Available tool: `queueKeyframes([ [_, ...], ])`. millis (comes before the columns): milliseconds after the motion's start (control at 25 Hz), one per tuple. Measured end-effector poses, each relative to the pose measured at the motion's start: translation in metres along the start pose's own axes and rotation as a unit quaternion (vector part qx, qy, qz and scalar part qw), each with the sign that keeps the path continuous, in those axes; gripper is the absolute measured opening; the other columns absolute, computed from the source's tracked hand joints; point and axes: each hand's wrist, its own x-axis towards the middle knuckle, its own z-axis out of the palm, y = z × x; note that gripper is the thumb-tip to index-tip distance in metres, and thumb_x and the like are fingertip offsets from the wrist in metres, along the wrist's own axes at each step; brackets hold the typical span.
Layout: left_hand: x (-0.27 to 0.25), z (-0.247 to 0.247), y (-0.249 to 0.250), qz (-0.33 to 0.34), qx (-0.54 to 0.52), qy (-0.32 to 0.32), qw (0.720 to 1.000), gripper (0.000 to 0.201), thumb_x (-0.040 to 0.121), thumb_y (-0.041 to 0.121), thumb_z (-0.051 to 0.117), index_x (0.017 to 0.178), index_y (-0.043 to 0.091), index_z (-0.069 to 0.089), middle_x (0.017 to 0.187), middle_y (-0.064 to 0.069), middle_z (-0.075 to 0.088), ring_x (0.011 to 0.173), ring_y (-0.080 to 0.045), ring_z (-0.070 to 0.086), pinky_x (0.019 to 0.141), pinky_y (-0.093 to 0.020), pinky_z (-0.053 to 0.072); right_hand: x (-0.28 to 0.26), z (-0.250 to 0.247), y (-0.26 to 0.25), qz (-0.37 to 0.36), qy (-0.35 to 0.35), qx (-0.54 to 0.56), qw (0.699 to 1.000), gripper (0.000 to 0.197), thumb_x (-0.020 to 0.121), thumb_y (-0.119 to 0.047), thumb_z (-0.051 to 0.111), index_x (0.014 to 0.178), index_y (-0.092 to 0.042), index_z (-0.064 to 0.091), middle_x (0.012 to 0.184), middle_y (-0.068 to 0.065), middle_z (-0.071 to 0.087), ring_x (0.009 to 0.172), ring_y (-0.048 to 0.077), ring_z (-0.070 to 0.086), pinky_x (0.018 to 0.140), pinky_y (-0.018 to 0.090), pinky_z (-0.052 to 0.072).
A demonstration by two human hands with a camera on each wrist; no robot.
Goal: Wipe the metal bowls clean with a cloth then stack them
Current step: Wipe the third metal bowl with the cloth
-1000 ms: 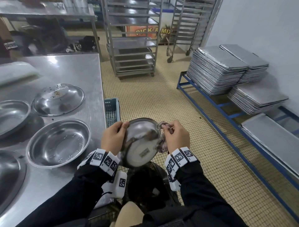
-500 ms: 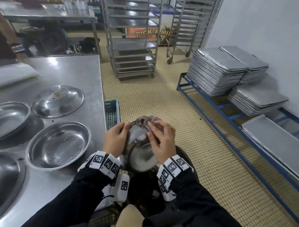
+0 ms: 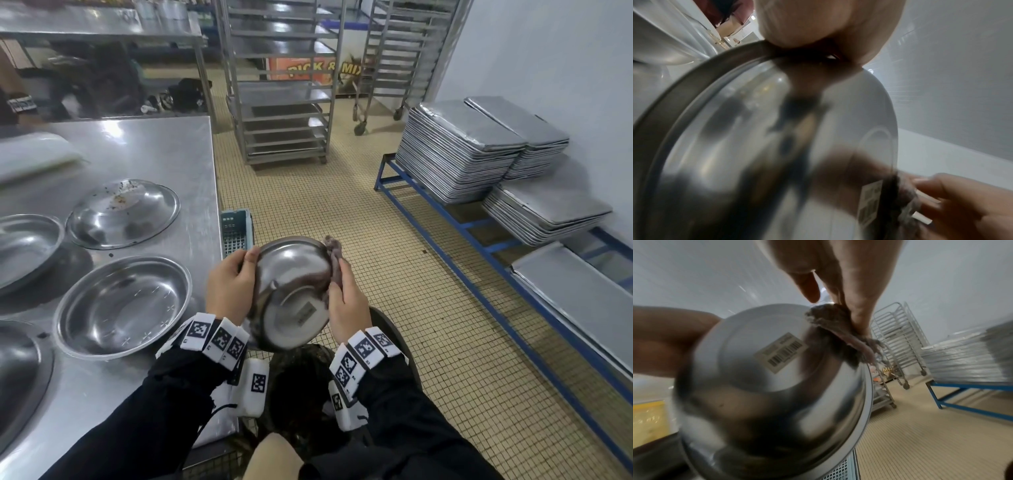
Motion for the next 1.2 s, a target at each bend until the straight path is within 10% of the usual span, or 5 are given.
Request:
queueKeyframes([
  [280,-0.003,0.005,0.004,0.020,-0.012,-0.004,1.000,0.035,0.098,0.035,0.048,0.078,0.010,0.063,0.061,-0.014,0.058,0.052,-0.016,0.046,0.053,-0.031,0.039,0.006,0.021,-0.019,-0.268,0.110,-0.179,0.940,0.043,0.099,-0.036,0.035,0.137,-0.022,0.047,0.146,-0.006,0.042,0.136,0.021,0.035,0.113,0.038,0.029],
  [560,-0.004,0.001,0.011,0.013,-0.069,-0.006,0.998,0.040,0.098,0.033,0.050,0.064,0.013,0.054,0.047,0.006,0.043,0.044,-0.010,0.039,0.046,-0.025,0.034,0.023,0.010,-0.017,-0.089,0.095,-0.023,0.991,0.044,0.101,-0.040,0.025,0.141,-0.026,0.039,0.143,-0.013,0.039,0.129,0.005,0.036,0.103,0.025,0.032],
  [800,0.001,-0.001,-0.001,-0.005,-0.125,0.003,0.992,0.046,0.098,0.039,0.048,0.086,-0.004,0.060,0.078,-0.033,0.057,0.066,-0.026,0.053,0.064,-0.048,0.048,0.020,-0.006,0.016,0.136,0.107,0.239,0.956,0.026,0.098,-0.044,0.038,0.105,-0.027,0.055,0.104,-0.004,0.062,0.095,0.018,0.060,0.077,0.031,0.050],
  [1040,-0.002,0.001,-0.006,-0.005,-0.084,-0.098,0.992,0.016,0.100,0.025,0.046,0.102,0.029,0.061,0.091,0.000,0.064,0.082,-0.014,0.060,0.071,-0.026,0.049,0.028,-0.037,0.008,0.030,0.087,0.129,0.987,0.022,0.097,-0.039,0.045,0.099,-0.021,0.056,0.087,-0.010,0.062,0.078,0.000,0.059,0.062,0.011,0.043],
  [1200,-0.007,0.009,0.008,0.082,0.058,-0.143,0.985,0.019,0.097,0.033,0.051,0.106,0.024,0.065,0.087,0.011,0.065,0.080,-0.002,0.060,0.069,-0.016,0.046,0.033,-0.040,-0.010,-0.076,-0.023,0.000,0.997,0.015,0.096,-0.033,0.047,0.098,-0.021,0.056,0.087,-0.013,0.064,0.074,-0.008,0.058,0.060,0.005,0.042],
])
